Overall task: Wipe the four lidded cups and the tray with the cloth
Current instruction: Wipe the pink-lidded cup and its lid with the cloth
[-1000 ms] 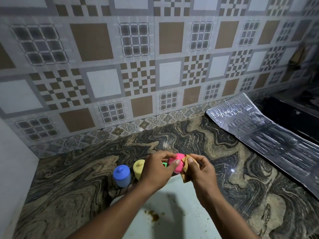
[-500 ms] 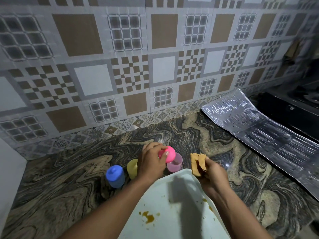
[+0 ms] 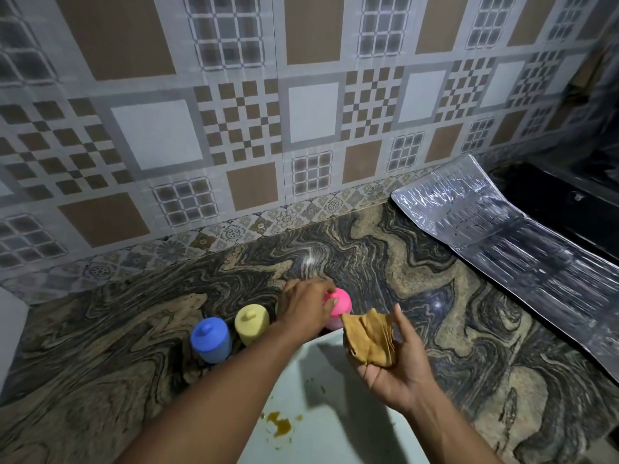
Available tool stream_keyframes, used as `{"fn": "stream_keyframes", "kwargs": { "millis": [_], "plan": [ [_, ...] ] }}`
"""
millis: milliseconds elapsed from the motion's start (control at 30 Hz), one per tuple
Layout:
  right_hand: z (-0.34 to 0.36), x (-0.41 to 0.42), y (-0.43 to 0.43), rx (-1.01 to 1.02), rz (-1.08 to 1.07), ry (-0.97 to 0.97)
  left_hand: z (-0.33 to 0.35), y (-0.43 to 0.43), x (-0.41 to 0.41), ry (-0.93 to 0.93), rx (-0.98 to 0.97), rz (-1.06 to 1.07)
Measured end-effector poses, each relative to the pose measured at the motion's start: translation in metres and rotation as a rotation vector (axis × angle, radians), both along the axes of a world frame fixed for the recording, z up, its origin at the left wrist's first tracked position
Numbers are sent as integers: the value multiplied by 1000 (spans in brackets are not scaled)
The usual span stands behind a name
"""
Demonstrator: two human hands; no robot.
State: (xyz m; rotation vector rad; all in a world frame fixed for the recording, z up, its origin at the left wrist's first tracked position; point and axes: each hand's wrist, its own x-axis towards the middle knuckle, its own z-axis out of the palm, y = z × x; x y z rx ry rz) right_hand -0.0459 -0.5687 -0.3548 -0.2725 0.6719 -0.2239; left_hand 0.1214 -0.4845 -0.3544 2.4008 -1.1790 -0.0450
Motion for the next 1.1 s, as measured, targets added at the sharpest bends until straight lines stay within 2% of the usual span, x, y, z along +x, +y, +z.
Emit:
{"fn": "stream_keyframes", "kwargs": {
  "millis": [300, 567, 867, 1000, 1100],
  "plan": [
    [11, -1, 10, 1, 154, -91, 5, -8, 7, 83, 101, -63],
    [8, -8, -3, 11, 89, -51, 6, -11, 9, 135, 122, -114],
    [10, -13, -9, -343, 166, 198, 5, -17, 9, 227, 188, -97],
    [9, -14, -9, -393, 204, 181, 7, -19, 10, 280, 182, -75],
    [5, -14, -10, -398, 234, 129, 10, -23, 9, 226, 225, -68]
  ]
}}
